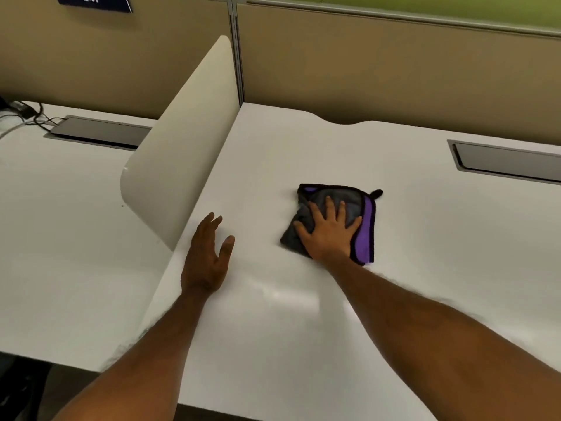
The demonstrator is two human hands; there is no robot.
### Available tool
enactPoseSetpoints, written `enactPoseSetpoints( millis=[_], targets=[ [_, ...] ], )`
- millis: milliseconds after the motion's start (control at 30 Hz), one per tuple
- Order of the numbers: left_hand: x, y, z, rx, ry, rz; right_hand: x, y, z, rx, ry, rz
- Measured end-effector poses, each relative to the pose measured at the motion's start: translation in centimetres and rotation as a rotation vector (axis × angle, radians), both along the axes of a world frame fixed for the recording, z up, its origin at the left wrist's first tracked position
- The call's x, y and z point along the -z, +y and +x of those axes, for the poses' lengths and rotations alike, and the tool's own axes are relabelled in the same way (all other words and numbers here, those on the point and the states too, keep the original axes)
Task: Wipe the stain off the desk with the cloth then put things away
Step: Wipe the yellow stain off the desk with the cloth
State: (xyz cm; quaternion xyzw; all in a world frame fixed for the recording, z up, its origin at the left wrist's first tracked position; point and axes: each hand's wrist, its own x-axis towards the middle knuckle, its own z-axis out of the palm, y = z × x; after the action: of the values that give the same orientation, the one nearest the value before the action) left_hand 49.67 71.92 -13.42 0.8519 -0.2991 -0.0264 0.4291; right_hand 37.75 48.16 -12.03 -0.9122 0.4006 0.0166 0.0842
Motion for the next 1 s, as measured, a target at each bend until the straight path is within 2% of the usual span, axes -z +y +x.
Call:
enactPoseSetpoints(
  millis=[67,200,267,333,400,533,633,700,800,867,933,1000],
  targets=[
    [0.0,-0.1,-0.1,0.045,-0.048,0.047,-0.2,3.6,0.5,-0.023,0.012,-0.001],
    [0.1,0.1,0.1,0.069,-0.054,0.030,0.5,10.2,-1.5,-0.443,-0.037,-0.007],
    [0.0,0.4,-0.1,0.075,-0.040,0.016,0.8,9.8,-3.6,-0.621,-0.080,-0.030],
    [0.0,0.9,-0.6,0.091,-0.034,0.028,0.9,7.3,-6.0,-0.667,-0.140,-0.048],
    [0.0,1.4,-1.4,0.094,-0.033,0.052,0.9,4.1,-8.5,-0.488,-0.171,-0.047],
    [0.0,2.1,-2.3,0.068,-0.008,0.053,0.3,2.1,-10.4,0.101,-0.048,-0.040],
    [0.0,2.3,-2.7,0.075,0.009,0.037,-0.2,5.9,-8.0,0.204,-0.006,-0.001],
    [-0.1,2.2,-2.7,0.086,0.013,0.008,0.0,9.9,-6.4,0.068,-0.064,0.005],
    [-0.1,2.1,-2.7,0.091,0.014,-0.026,0.5,14.8,-5.8,-0.330,-0.141,0.034],
    [-0.1,2.1,-2.5,0.094,0.002,-0.029,0.5,14.8,-6.8,-0.514,-0.151,0.040],
    [-0.1,2.2,-2.4,0.114,-0.013,0.004,0.7,12.2,-8.7,-0.584,-0.176,0.011],
    [-0.2,2.2,-2.5,0.124,-0.039,0.078,0.8,8.9,-11.4,-0.509,-0.180,-0.012]
  ],
)
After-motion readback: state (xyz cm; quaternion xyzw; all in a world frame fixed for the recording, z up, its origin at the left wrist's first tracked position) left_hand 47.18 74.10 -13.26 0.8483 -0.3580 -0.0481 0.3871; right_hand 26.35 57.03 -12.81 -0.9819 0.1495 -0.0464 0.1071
